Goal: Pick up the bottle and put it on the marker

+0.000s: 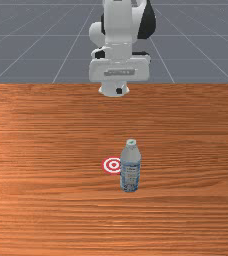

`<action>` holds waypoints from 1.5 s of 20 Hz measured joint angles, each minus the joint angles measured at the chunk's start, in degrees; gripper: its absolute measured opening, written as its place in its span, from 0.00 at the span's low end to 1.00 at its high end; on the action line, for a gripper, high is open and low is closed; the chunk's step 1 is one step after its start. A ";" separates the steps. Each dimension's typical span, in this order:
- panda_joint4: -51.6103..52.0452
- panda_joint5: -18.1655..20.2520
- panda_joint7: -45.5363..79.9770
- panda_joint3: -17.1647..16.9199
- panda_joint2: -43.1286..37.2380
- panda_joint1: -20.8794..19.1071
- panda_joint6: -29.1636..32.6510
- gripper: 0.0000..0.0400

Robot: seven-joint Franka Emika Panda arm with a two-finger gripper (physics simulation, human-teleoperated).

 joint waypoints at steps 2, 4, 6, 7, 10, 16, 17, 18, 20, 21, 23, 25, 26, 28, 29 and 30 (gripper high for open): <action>2.13 -0.47 0.97 0.70 1.74 0.42 7.69 0.00; 4.30 -0.80 1.49 1.26 4.76 1.07 13.74 0.00; 7.59 -0.91 1.67 1.42 7.89 1.40 16.20 0.63; 9.41 -0.93 1.75 1.42 9.31 1.45 16.85 0.78; 16.17 -0.85 2.43 1.21 15.05 1.51 18.87 0.95; 25.71 -0.83 3.12 0.59 25.24 1.37 20.08 1.00; 26.19 -0.79 3.23 0.53 26.36 1.35 20.10 1.00; 26.39 -0.78 3.30 0.49 27.18 1.35 20.12 1.00; 26.59 -0.76 3.46 0.43 28.67 1.43 20.19 1.00; 26.78 -0.74 3.56 0.40 29.53 1.47 20.21 1.00; 27.55 -0.69 3.61 0.35 31.28 1.47 21.08 1.00; 28.54 -0.71 3.61 0.26 32.44 1.45 22.07 1.00; 29.01 -0.76 3.61 0.21 32.94 1.46 22.32 1.00; 29.79 -0.79 3.59 0.16 33.82 1.45 22.55 1.00; 29.89 -0.79 3.59 0.16 34.02 1.46 22.61 0.61; 29.82 -0.81 3.59 0.18 34.04 1.48 22.77 0.45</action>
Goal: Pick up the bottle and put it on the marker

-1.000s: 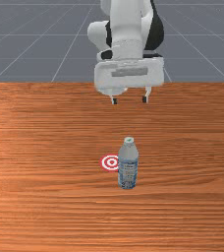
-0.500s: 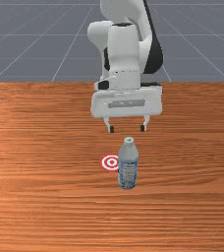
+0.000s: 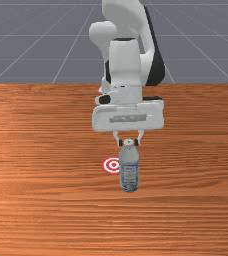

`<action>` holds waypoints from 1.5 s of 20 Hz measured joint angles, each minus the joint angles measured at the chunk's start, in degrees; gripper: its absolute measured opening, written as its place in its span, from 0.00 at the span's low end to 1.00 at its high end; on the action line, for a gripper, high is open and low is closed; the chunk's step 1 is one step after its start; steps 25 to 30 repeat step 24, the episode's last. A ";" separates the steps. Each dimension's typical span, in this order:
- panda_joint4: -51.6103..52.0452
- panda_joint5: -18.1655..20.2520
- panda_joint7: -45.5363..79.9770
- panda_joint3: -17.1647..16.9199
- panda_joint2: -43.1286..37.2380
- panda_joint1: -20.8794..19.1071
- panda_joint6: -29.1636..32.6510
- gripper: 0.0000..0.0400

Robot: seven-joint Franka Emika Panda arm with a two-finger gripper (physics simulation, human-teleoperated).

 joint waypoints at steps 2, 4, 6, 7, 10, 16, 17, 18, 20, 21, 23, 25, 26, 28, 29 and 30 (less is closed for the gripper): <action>-0.20 -0.03 -0.04 0.00 0.07 -0.03 1.23 0.44; -0.67 -0.05 -0.14 0.02 0.18 -0.09 3.05 0.43; -2.32 -0.07 -0.19 0.01 -0.82 -0.15 4.11 0.44; -4.07 -0.08 -0.25 0.03 -2.30 -0.20 4.35 0.43; -10.83 -0.11 -0.42 0.07 -8.30 -0.36 4.73 0.44; -16.16 -0.71 -0.17 -2.04 -10.72 -1.25 7.53 0.44; -16.29 -0.76 -0.12 -2.22 -10.61 -1.32 7.68 0.44; -16.41 -0.79 -0.10 -2.32 -10.54 -1.36 7.78 0.44; -17.40 -0.81 -0.05 -2.38 -10.84 -1.37 7.91 0.44; -18.38 -0.82 -0.06 -2.36 -11.21 -1.36 7.95 0.44; -19.57 -0.89 0.01 -2.34 -11.86 -1.26 8.07 0.43; -19.75 -0.93 0.10 -2.38 -11.98 -1.23 8.13 0.43; -19.75 -0.93 0.10 -2.38 -11.98 -1.23 8.13 0.43; -19.75 -0.93 0.10 -2.38 -11.98 -1.23 8.13 0.43; -19.75 -0.93 0.10 -2.38 -11.98 -1.23 8.13 0.43; -19.75 -0.93 0.10 -2.38 -11.98 -1.23 8.13 0.43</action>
